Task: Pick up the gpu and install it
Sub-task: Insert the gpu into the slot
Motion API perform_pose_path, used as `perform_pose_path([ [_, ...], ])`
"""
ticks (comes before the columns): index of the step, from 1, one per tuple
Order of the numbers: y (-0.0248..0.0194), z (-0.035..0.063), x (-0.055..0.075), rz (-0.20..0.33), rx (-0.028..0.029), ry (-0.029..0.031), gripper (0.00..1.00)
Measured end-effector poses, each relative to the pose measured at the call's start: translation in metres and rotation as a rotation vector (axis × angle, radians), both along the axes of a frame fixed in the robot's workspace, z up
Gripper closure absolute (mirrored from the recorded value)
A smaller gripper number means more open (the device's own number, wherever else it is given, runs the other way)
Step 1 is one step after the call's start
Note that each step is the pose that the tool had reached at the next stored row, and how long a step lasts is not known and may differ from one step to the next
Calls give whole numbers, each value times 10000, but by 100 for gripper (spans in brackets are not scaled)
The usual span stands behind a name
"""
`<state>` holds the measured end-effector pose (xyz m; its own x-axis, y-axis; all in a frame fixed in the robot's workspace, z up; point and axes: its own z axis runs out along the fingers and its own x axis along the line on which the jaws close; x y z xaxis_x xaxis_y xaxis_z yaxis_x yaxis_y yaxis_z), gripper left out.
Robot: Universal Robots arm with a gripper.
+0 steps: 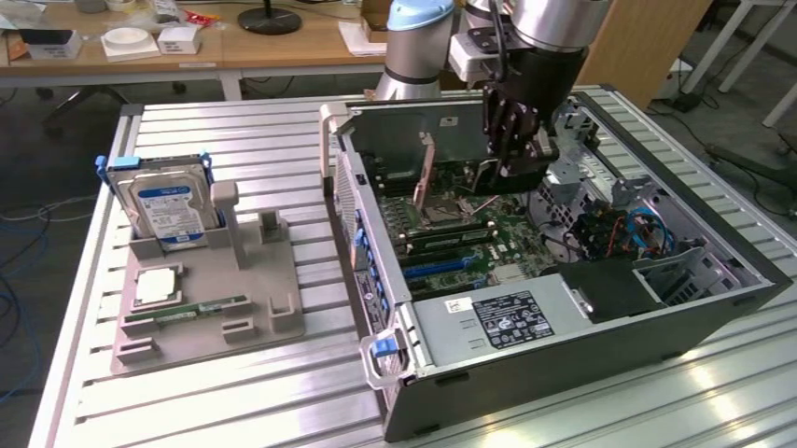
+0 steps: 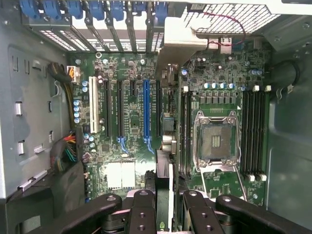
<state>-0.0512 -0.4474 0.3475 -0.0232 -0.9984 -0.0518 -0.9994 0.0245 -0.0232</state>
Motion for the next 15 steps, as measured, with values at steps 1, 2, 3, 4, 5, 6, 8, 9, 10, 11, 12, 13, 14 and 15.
perform_pose_path([
  [1, 0, -14, 0, 0, -2, 1, 74],
  [2, 0, -32, 0, 0, -1, 1, 74],
  [3, 0, -50, 0, 0, -1, 0, 74],
  [4, 0, -64, 0, 0, -1, 1, 74],
  [5, 0, -66, 0, -1, -2, 1, 74],
  [6, 0, -66, 0, -1, -3, 2, 74],
  [8, 0, -66, 0, -1, -3, 2, 74],
  [9, 0, -69, 0, 0, -1, 1, 74],
  [10, 0, -82, 0, -1, 2, -1, 74],
  [11, 0, -98, 0, -1, 0, 1, 74],
  [12, 0, -103, 0, -1, -2, 2, 74],
  [13, 0, -102, 0, 0, -3, 2, 74],
  [14, 0, -102, -1, -1, -4, 2, 74],
  [15, 0, -104, 0, -1, -3, 2, 74],
])
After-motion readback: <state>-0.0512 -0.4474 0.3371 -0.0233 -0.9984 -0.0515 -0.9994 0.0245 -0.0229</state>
